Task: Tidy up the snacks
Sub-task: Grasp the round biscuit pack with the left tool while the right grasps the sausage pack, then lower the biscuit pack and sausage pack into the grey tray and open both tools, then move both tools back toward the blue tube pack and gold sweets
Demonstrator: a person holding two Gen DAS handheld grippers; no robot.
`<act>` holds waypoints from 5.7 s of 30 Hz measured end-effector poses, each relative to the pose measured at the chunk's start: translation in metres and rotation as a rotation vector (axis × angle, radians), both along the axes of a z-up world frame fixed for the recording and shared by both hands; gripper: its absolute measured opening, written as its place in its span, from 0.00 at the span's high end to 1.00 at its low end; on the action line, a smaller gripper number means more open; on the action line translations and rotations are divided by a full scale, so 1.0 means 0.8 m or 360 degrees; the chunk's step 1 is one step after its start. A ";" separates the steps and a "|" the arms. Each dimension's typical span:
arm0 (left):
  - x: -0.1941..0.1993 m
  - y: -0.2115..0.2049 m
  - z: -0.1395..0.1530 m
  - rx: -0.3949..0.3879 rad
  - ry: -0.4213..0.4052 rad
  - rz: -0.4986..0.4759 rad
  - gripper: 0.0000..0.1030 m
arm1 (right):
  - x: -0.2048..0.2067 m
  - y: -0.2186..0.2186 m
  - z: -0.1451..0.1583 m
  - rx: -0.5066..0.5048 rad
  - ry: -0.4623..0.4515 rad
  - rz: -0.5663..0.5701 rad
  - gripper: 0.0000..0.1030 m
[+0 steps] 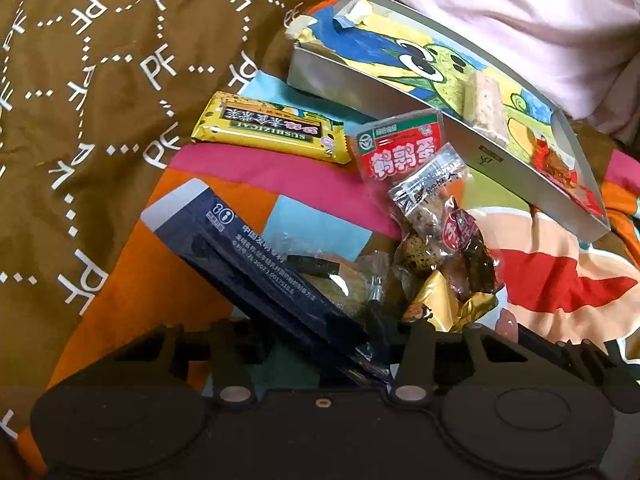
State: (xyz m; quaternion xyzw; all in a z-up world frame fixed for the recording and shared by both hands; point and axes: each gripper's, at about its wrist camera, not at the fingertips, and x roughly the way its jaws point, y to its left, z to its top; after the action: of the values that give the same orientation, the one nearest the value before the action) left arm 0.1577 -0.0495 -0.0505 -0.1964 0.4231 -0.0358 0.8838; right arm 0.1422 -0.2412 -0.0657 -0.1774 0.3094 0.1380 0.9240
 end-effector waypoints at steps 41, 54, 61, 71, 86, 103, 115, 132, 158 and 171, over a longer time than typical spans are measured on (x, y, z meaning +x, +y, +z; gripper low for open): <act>-0.036 -0.018 0.071 0.0310 -0.0686 -0.0087 0.55 | -0.033 0.028 0.026 -0.0119 -0.0429 -0.0023 0.23; 0.035 -0.032 0.121 0.0273 -0.0816 0.0028 0.55 | 0.014 0.003 0.074 0.0069 -0.0828 -0.0247 0.23; 0.091 -0.049 0.120 0.0226 -0.0753 0.0059 0.55 | 0.054 -0.008 0.086 -0.0001 -0.0889 -0.0328 0.22; 0.153 -0.061 0.101 0.0119 -0.0594 0.0098 0.55 | 0.108 -0.027 0.080 -0.0015 -0.0786 -0.0433 0.22; 0.179 -0.068 0.079 0.0098 -0.0472 0.0107 0.52 | 0.126 -0.032 0.072 0.0121 -0.0698 -0.0422 0.22; 0.143 -0.053 0.111 0.0126 -0.0605 0.0192 0.02 | 0.100 -0.024 0.080 0.0106 -0.0753 -0.0430 0.00; 0.073 -0.031 0.136 0.0179 -0.0624 0.0169 0.01 | 0.046 -0.024 0.091 0.0206 -0.0689 -0.0450 0.00; -0.025 0.014 0.152 0.0235 -0.0642 0.0080 0.01 | -0.082 -0.006 0.115 0.0222 -0.0825 -0.0433 0.00; -0.088 0.040 0.080 0.0354 -0.0364 -0.0064 0.01 | -0.145 0.037 0.072 0.0009 -0.0450 -0.0227 0.00; -0.074 0.042 0.056 0.0359 -0.0234 -0.0040 0.01 | -0.121 0.050 0.046 -0.0126 -0.0236 -0.0200 0.00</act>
State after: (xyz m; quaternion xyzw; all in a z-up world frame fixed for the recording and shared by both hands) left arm 0.0989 -0.0162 -0.0061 -0.0872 0.3608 -0.0133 0.9285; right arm 0.0450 -0.2011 -0.0292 -0.2037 0.2559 0.0539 0.9435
